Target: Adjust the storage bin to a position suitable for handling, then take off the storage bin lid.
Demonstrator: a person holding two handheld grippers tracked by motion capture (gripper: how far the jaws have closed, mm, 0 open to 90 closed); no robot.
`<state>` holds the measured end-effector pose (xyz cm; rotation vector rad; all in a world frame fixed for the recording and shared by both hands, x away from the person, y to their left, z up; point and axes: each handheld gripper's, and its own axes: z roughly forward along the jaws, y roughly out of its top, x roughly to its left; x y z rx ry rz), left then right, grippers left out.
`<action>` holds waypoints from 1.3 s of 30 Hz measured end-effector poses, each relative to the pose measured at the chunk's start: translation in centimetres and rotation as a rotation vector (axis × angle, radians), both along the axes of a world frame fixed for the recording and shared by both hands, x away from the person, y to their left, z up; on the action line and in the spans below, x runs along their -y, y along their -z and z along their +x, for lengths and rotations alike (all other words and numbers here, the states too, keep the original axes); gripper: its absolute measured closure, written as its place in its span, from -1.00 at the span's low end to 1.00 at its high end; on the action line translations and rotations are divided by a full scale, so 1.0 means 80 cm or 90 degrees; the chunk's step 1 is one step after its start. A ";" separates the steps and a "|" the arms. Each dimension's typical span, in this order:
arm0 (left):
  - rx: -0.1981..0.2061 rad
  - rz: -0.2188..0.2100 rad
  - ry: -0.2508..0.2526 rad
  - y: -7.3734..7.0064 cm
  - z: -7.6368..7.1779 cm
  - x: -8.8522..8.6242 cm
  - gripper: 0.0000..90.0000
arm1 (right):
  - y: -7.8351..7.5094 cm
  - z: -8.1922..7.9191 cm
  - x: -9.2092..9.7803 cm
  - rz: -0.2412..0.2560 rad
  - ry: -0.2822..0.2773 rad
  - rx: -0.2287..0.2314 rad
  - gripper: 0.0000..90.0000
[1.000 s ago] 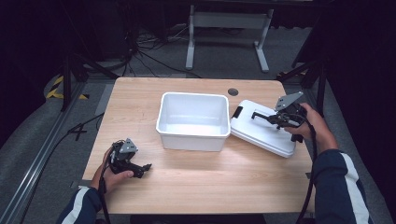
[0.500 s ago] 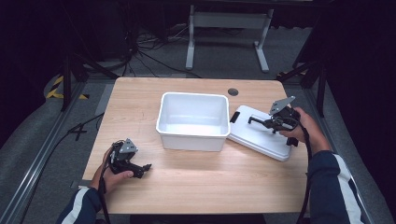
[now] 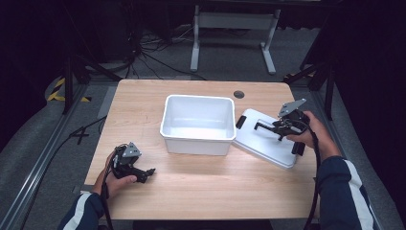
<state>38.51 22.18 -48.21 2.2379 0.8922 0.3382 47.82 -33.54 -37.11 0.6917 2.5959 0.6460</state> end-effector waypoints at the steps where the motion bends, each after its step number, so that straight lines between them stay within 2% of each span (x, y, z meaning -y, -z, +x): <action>1: 0.000 0.000 0.000 0.000 0.000 0.000 -0.99 | -0.001 0.000 0.000 0.006 0.000 0.000 0.52; 7: -0.004 -0.001 -0.002 0.000 -0.001 0.000 -0.99 | -0.004 -0.003 0.000 0.028 0.017 0.005 0.37; 10: 0.000 0.000 -0.001 0.000 0.000 0.000 -0.99 | -0.007 -0.007 -0.002 0.032 0.014 0.004 0.27; 15: -0.001 0.000 -0.001 0.000 0.000 0.000 -0.99 | -0.015 -0.013 -0.002 0.046 0.023 0.014 0.21; 18: 0.000 0.001 0.000 0.000 0.000 0.000 -0.99 | -0.017 -0.019 -0.005 0.037 0.030 0.019 0.18; 24: 0.000 0.001 0.003 0.000 0.001 0.000 -0.99 | -0.026 -0.031 -0.007 0.052 0.038 0.033 0.09; 31: 0.000 0.001 0.000 0.000 0.000 0.000 -0.99 | -0.031 -0.045 -0.009 0.056 0.042 0.034 -0.01; 33: -0.003 0.000 -0.001 0.000 0.000 0.000 -0.99 | -0.032 -0.050 -0.010 0.053 0.042 0.027 -0.03; 39: -0.004 -0.001 -0.001 0.000 -0.001 0.000 -0.99 | -0.031 -0.064 -0.008 0.050 0.044 0.036 -0.08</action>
